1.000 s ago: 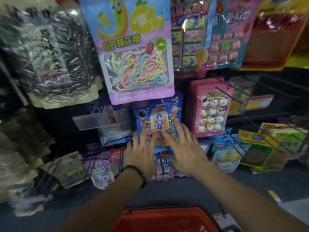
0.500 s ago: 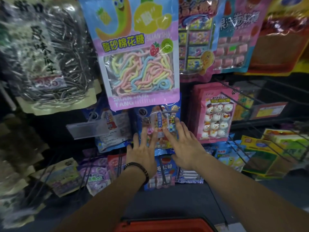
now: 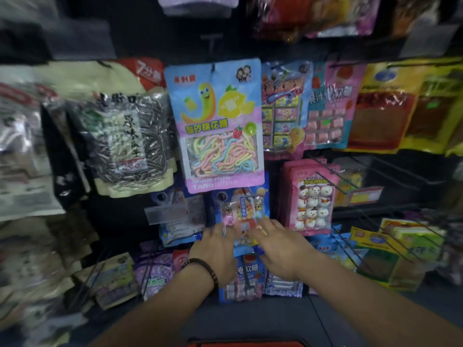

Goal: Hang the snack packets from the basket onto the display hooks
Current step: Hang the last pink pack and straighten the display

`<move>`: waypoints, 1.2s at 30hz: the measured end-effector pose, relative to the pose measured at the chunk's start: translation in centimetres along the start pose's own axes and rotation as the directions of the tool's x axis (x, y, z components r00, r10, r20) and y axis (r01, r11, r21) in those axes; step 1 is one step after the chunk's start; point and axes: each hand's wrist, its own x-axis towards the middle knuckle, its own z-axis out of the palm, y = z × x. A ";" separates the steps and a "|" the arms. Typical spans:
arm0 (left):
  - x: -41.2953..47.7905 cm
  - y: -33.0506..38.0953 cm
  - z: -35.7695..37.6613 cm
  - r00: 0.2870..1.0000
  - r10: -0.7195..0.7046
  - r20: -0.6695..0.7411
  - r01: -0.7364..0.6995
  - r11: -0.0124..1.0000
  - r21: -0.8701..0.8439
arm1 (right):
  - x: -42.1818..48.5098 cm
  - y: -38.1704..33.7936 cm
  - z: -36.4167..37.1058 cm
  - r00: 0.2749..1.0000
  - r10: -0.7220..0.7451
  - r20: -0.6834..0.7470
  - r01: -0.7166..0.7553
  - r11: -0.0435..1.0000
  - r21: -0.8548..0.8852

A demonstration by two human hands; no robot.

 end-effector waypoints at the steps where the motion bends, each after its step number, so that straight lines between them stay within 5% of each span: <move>1: -1.0 0.1 -1.3 1.000 0.026 -0.017 -0.027 0.999 -0.025 | -0.9 -0.5 -1.2 1.000 -0.029 -0.006 0.029 0.999 -0.016; 8: -6.0 -0.6 -12.1 0.962 0.143 -0.234 -0.131 0.989 0.067 | -4.4 -3.4 -10.4 0.976 -0.181 -0.122 0.156 0.970 -0.187; 12: -6.9 -2.2 -17.6 0.938 0.113 -0.327 -0.085 0.991 0.100 | -3.9 -4.1 -16.2 0.972 -0.119 -0.202 0.069 0.968 -0.239; 20: -5.4 -3.8 -22.9 0.926 0.094 -0.365 -0.002 0.970 0.243 | -1.3 -3.5 -21.7 0.972 -0.012 -0.234 -0.073 0.934 -0.351; 26: -2.0 -4.7 -22.4 0.968 0.082 -0.238 0.031 0.900 0.435 | 1.8 -1.4 -22.6 0.987 -0.014 -0.163 -0.081 0.824 -0.561; 36: 2.3 -5.6 -22.0 0.966 0.052 -0.254 0.103 0.820 0.562 | 5.6 0.3 -22.7 0.991 0.039 -0.125 -0.105 0.807 -0.581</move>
